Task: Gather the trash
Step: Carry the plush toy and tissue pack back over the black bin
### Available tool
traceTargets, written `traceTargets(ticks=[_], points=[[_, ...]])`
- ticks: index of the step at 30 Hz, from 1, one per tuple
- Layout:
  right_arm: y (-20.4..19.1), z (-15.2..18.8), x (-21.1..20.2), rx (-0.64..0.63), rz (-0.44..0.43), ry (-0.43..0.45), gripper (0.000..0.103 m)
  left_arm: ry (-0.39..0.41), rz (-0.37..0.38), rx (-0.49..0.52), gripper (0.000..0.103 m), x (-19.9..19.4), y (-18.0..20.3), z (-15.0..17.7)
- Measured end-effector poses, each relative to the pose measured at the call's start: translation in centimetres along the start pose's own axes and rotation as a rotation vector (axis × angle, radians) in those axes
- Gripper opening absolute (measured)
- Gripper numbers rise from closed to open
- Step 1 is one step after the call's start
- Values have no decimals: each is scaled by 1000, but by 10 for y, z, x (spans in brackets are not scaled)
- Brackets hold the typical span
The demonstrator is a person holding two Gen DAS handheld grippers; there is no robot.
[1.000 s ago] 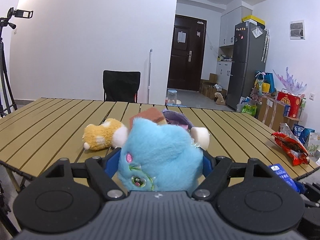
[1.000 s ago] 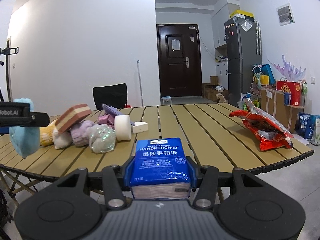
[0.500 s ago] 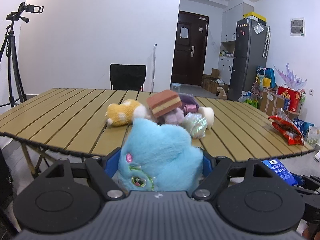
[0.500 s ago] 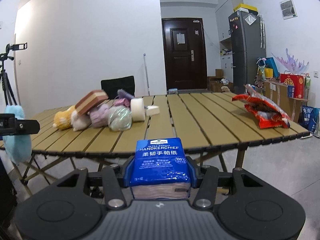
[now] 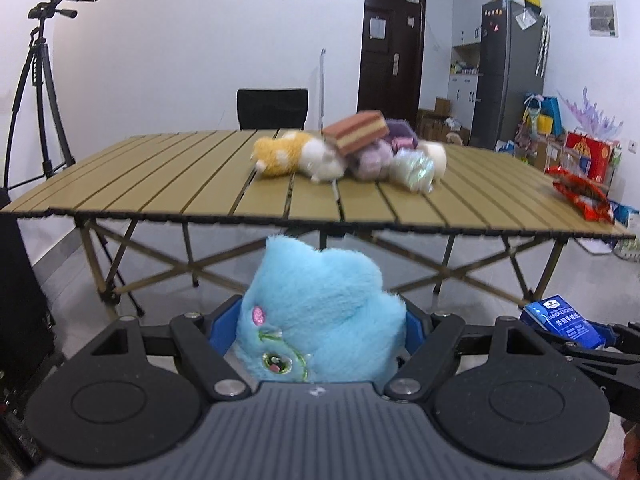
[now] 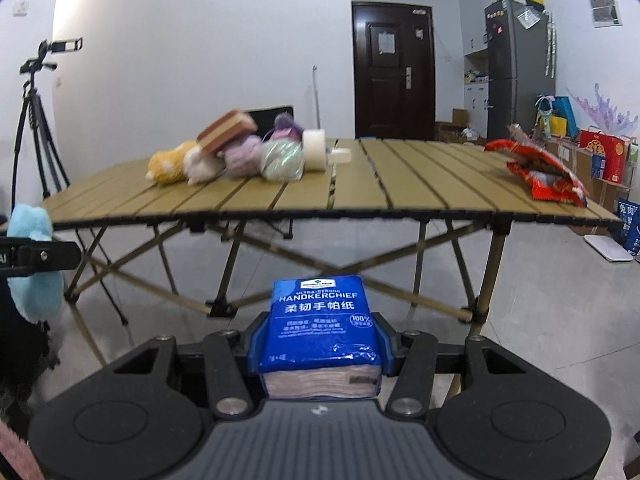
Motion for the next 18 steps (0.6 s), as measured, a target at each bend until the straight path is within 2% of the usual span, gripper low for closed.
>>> traceTargets(ticks=[10, 18], points=[[-21, 36, -13, -48, -23, -93, 51, -73, -41, 58, 78, -16, -10, 40], [-30, 61, -10, -69, -19, -187, 51, -193, -98, 106, 78, -5, -25, 77]])
Point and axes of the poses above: each gripper's, at about its wrist camera, not at the fingertips, and x roughly the way its jaws point, y to its right, z to its underside, the point moved 1 cm from there along x, roughly the way its jaws point, and after that the axes turned 4 degrees about -z, right-handed, at the moved point
